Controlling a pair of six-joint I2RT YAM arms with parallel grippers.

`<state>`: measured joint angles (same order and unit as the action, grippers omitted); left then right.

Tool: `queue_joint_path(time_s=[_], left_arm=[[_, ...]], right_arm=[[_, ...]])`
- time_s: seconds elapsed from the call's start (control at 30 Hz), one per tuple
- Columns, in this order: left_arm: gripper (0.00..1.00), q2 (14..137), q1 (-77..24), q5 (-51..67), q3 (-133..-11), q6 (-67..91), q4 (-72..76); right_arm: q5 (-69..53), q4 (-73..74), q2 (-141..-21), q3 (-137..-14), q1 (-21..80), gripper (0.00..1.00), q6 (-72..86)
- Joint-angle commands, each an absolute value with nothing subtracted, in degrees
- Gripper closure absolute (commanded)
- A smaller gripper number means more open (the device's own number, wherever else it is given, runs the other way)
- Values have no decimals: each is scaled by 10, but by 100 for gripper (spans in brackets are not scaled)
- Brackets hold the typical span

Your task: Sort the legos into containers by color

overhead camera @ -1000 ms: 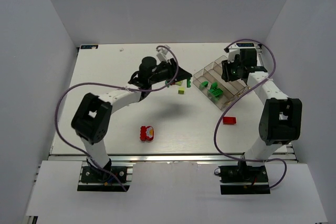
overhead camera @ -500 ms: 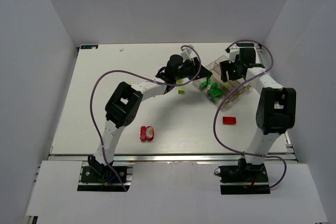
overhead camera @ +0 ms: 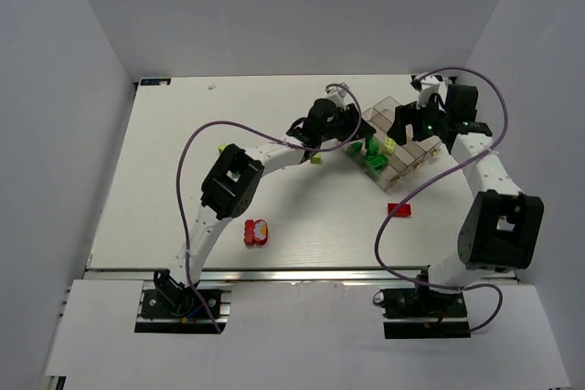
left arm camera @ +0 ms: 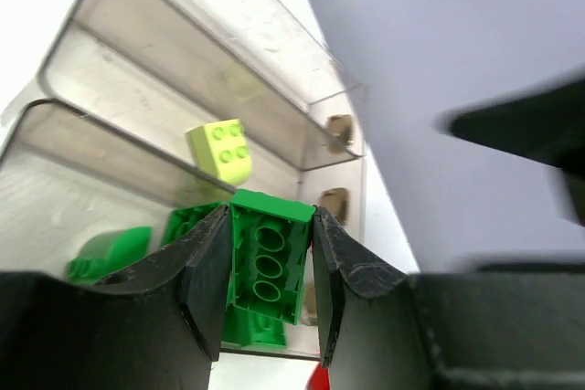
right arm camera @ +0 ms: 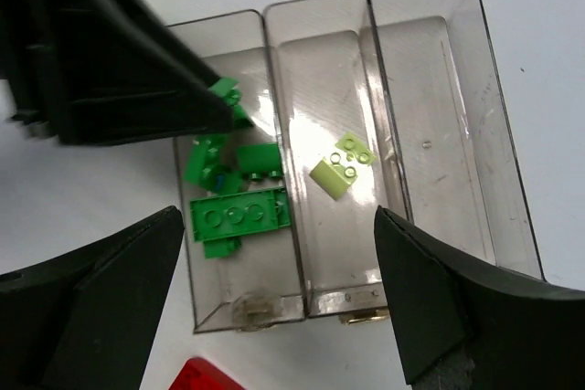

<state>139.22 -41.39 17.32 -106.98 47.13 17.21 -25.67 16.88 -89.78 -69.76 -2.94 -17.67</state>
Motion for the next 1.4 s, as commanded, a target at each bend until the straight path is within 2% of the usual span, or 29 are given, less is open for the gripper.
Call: queue_joint_path(time_s=[0.0, 0.07, 0.1, 0.17, 0.2, 0.37, 0.4, 0.6, 0.7, 0.73, 0.77, 0.83, 0.87, 0.9, 1.0, 1.1, 1.27, 1.37], left_arm=[[85, 1390, -415, 142, -1103, 450, 142], [76, 1394, -416, 135, -1109, 444, 124], [66, 1396, -416, 132, -1113, 443, 117], [59, 1396, -416, 130, -1117, 436, 107], [49, 1395, -417, 130, -1118, 434, 102], [37, 1385, -417, 127, -1116, 420, 91], [32, 1381, -417, 126, -1116, 418, 88], [31, 1330, -410, 99, -1114, 378, 58], [44, 1292, -391, 77, -1093, 357, 16], [52, 1266, -383, 76, -1085, 357, 5], [71, 1253, -375, 76, -1074, 362, -14], [77, 1214, -346, 78, -1037, 365, -63], [76, 1201, -336, 76, -1024, 360, -80], [71, 1188, -319, 69, -998, 354, -115], [43, 1144, -301, 21, -968, 316, -195], [34, 1137, -294, -20, -978, 257, -274], [33, 1183, -290, -56, -1022, 214, -395], [32, 1194, -291, -47, -1014, 225, -398]], right_arm=[[-359, 156, -846, -666, -40, 11, -206], [-374, 149, -829, -650, -40, 11, -207], [-379, 147, -827, -649, -40, 11, -207], [-388, 147, -823, -644, -40, 11, -205], [-393, 148, -823, -644, -41, 10, -205], [-403, 157, -829, -649, -40, 10, -206], [-406, 158, -829, -650, -41, 11, -206], [-415, 163, -823, -654, -41, 11, -209], [-426, 165, -815, -649, -41, 11, -218], [-435, 168, -812, -647, -41, 11, -230], [-444, 177, -811, -647, -41, 11, -236], [-466, 178, -809, -642, -40, 11, -242], [-471, 178, -807, -637, -41, 11, -242], [-476, 177, -808, -635, -40, 11, -240], [-479, 175, -809, -633, -40, 11, -233], [-480, 175, -813, -633, -41, 11, -229], [-478, 176, -817, -637, -40, 11, -223], [-475, 174, -817, -638, -40, 11, -221]])
